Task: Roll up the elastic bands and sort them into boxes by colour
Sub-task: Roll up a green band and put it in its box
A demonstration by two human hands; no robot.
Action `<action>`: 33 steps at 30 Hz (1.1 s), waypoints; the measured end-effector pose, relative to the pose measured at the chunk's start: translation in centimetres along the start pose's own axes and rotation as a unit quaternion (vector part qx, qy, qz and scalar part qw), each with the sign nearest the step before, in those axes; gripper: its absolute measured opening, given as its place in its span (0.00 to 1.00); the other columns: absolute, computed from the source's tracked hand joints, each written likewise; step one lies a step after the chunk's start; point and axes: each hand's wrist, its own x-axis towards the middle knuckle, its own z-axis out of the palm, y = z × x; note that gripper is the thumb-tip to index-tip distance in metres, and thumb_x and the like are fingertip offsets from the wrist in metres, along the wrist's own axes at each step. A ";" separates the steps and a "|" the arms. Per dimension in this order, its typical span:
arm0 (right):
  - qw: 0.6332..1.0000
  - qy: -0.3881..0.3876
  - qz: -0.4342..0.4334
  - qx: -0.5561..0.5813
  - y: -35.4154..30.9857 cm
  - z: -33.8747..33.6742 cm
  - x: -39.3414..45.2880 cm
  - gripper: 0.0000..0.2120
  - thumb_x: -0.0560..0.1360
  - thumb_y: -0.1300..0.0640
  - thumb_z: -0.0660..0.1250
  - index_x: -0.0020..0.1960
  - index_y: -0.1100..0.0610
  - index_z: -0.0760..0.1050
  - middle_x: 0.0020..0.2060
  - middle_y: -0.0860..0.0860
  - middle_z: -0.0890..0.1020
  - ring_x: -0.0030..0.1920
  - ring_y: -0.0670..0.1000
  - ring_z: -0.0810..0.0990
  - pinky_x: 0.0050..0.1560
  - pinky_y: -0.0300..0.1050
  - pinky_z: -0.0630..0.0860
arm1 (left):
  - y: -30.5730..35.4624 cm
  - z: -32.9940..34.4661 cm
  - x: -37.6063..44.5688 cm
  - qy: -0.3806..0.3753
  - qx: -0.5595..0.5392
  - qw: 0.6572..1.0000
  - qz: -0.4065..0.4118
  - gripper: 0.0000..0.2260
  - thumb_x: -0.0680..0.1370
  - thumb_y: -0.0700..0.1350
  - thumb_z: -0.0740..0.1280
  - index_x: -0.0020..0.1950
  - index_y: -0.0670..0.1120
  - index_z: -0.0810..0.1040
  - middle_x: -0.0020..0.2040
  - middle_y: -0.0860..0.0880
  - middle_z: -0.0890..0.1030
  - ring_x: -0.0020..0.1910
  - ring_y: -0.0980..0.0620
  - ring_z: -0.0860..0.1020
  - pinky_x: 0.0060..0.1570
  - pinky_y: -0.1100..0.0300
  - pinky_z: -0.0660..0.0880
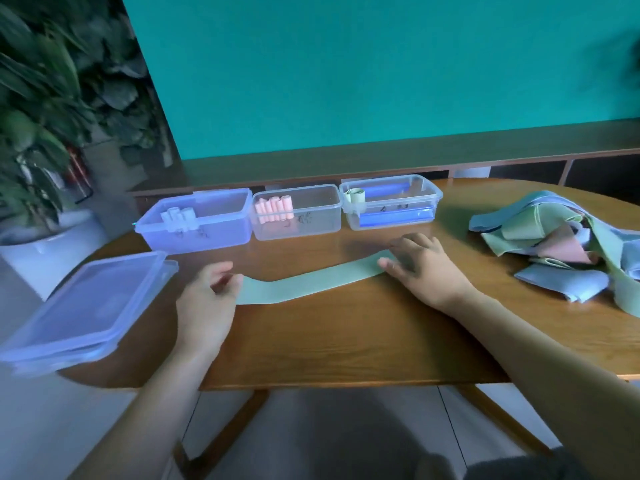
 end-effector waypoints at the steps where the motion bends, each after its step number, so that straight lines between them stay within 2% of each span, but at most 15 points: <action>1: 1.000 -0.008 0.008 -0.006 0.0 0.2 0.4 0.28 0.78 0.32 0.55 0.73 0.43 0.70 0.69 0.48 0.71 0.69 0.55 0.66 0.71 0.57 0.68 | -0.2 -0.1 0.0 -0.008 -0.017 1.000 -0.008 0.12 0.78 0.47 0.71 0.62 0.51 0.81 0.56 0.53 0.83 0.57 0.54 0.80 0.62 0.57 0.73; 4: 0.999 -0.026 0.034 -0.018 0.2 0.7 1.6 0.26 0.80 0.34 0.55 0.73 0.43 0.69 0.67 0.50 0.75 0.69 0.56 0.67 0.71 0.59 0.67 | -0.3 0.1 0.0 -0.017 -0.047 0.999 -0.018 0.13 0.76 0.47 0.73 0.61 0.51 0.81 0.53 0.56 0.83 0.55 0.57 0.81 0.62 0.56 0.76; 7: 0.999 -0.021 0.026 -0.012 0.2 1.2 2.4 0.20 0.82 0.40 0.59 0.71 0.44 0.73 0.63 0.49 0.77 0.68 0.55 0.69 0.70 0.57 0.68 | -0.3 0.1 0.0 -0.001 -0.056 0.998 -0.022 0.14 0.76 0.44 0.74 0.61 0.52 0.81 0.52 0.56 0.84 0.51 0.60 0.81 0.60 0.58 0.76; 8: 1.000 -0.010 0.018 0.004 0.2 1.3 2.5 0.18 0.82 0.42 0.60 0.69 0.45 0.75 0.59 0.49 0.77 0.66 0.54 0.71 0.68 0.55 0.70 | -0.3 0.1 0.0 0.004 -0.062 0.998 -0.023 0.14 0.76 0.44 0.74 0.61 0.52 0.81 0.52 0.56 0.84 0.50 0.61 0.81 0.60 0.59 0.76; 10: 0.998 0.017 0.010 0.053 0.3 1.4 2.5 0.14 0.81 0.49 0.65 0.65 0.49 0.78 0.52 0.48 0.78 0.56 0.53 0.76 0.57 0.43 0.73 | -0.4 -0.1 0.0 0.011 -0.084 0.996 -0.029 0.16 0.75 0.45 0.75 0.62 0.53 0.80 0.50 0.58 0.84 0.49 0.62 0.81 0.60 0.59 0.76; 12: 0.994 0.038 0.014 0.097 0.5 1.0 2.4 0.13 0.79 0.54 0.70 0.63 0.52 0.80 0.49 0.49 0.79 0.50 0.52 0.79 0.46 0.33 0.71 | -0.7 -0.1 0.0 0.011 -0.115 0.992 -0.040 0.17 0.74 0.45 0.76 0.62 0.52 0.80 0.50 0.58 0.84 0.50 0.62 0.82 0.60 0.59 0.77; 13: 0.992 0.049 0.015 0.117 0.6 0.8 2.2 0.13 0.78 0.55 0.71 0.62 0.53 0.80 0.49 0.49 0.80 0.50 0.51 0.80 0.45 0.31 0.71 | -0.7 -0.1 0.0 0.010 -0.132 0.990 -0.043 0.17 0.74 0.44 0.76 0.61 0.52 0.81 0.50 0.58 0.84 0.50 0.62 0.82 0.59 0.59 0.77; 18: 0.954 0.063 0.070 0.285 0.9 -0.2 1.6 0.21 0.71 0.52 0.79 0.62 0.52 0.80 0.50 0.48 0.83 0.51 0.47 0.82 0.51 0.37 0.76 | 0.1 -0.3 -0.1 0.021 -0.161 0.987 -0.016 0.14 0.75 0.42 0.75 0.59 0.52 0.83 0.49 0.58 0.85 0.49 0.65 0.81 0.53 0.67 0.75; 21: 0.923 0.047 0.102 0.369 1.2 -0.3 1.5 0.25 0.64 0.49 0.81 0.58 0.55 0.83 0.51 0.51 0.85 0.52 0.50 0.84 0.56 0.45 0.80 | 0.0 -0.2 0.3 0.018 -0.160 0.987 -0.003 0.14 0.75 0.41 0.75 0.60 0.52 0.83 0.50 0.58 0.85 0.50 0.62 0.82 0.57 0.63 0.76; 24: 0.899 0.062 0.084 0.426 0.9 -0.3 1.2 0.19 0.62 0.52 0.80 0.51 0.58 0.84 0.46 0.52 0.86 0.44 0.49 0.83 0.49 0.40 0.79 | 0.1 0.2 1.1 0.004 -0.169 0.986 -0.001 0.15 0.76 0.41 0.74 0.61 0.53 0.83 0.51 0.59 0.85 0.52 0.60 0.82 0.61 0.59 0.76; 28: 0.893 0.078 0.040 0.442 0.5 -0.9 0.9 0.10 0.68 0.59 0.79 0.47 0.61 0.83 0.38 0.49 0.85 0.38 0.44 0.81 0.40 0.33 0.76 | 0.8 1.1 2.6 0.006 -0.141 0.990 0.029 0.11 0.77 0.42 0.73 0.58 0.53 0.85 0.50 0.61 0.84 0.52 0.60 0.82 0.62 0.53 0.78; 31: 0.879 0.039 0.022 0.474 -0.2 -1.9 0.3 0.08 0.69 0.62 0.78 0.46 0.63 0.82 0.31 0.47 0.81 0.27 0.43 0.71 0.28 0.33 0.68 | 1.6 2.1 4.3 -0.001 -0.125 0.991 0.046 0.08 0.78 0.42 0.72 0.51 0.56 0.84 0.47 0.61 0.85 0.49 0.63 0.82 0.61 0.53 0.78; 33: 0.879 -0.008 0.007 0.477 -1.0 -2.7 -0.2 0.07 0.69 0.64 0.77 0.44 0.63 0.82 0.30 0.47 0.81 0.25 0.42 0.69 0.27 0.32 0.66 | 2.2 3.0 5.2 -0.014 -0.142 0.989 0.048 0.08 0.79 0.41 0.71 0.50 0.55 0.83 0.47 0.62 0.84 0.49 0.67 0.81 0.62 0.58 0.77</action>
